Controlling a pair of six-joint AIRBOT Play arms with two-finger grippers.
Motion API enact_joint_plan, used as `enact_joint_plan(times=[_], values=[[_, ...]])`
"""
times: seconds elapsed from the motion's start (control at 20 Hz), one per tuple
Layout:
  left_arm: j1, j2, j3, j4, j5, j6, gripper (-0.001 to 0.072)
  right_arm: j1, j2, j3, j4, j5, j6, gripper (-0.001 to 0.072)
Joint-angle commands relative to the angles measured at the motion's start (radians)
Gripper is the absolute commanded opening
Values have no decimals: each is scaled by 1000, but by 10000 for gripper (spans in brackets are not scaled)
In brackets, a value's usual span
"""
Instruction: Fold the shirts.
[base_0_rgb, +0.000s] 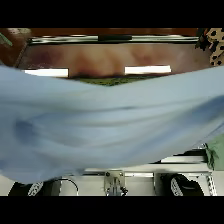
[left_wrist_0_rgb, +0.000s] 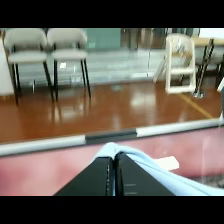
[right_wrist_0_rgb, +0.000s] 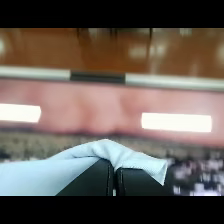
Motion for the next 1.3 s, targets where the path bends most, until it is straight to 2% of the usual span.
enact_joint_plan(times=[0.0, 0.15, 0.25, 0.4, 0.5, 0.55, 0.8, 0.9, 1.05, 1.25], values=[[1, -33, -130, 57, -55, -14, 27, 0, -123, -36, -91, 203, 42, 49], [1, -139, -359, 57, -84, -39, 27, 0, -291, -217, -66, 194, 52, 49], [0, -248, -525, 56, -51, -38, 26, 0, -409, -356, -45, 112, 43, 49], [-33, -478, -603, 50, 82, -5, 27, 0, -624, -407, 7, -132, 34, 49], [-69, -644, -566, -6, 212, 99, 27, 12, -756, -407, 72, -310, 42, 49], [-87, -721, -529, -20, 259, 112, 27, 31, -815, -407, 78, -397, 40, 49], [-146, -1011, -323, -20, 456, 111, 27, 100, -970, -407, 77, -932, 14, 49], [-166, -1071, -309, -19, 520, 112, 27, 113, -1004, -407, 77, -1089, 13, 49], [-191, -1152, -309, -19, 576, 110, 27, 119, -1061, -407, 82, -1128, 14, 49], [-198, -1204, -309, -20, 576, 58, 28, 119, -1112, -407, 84, -1049, 14, 49]])
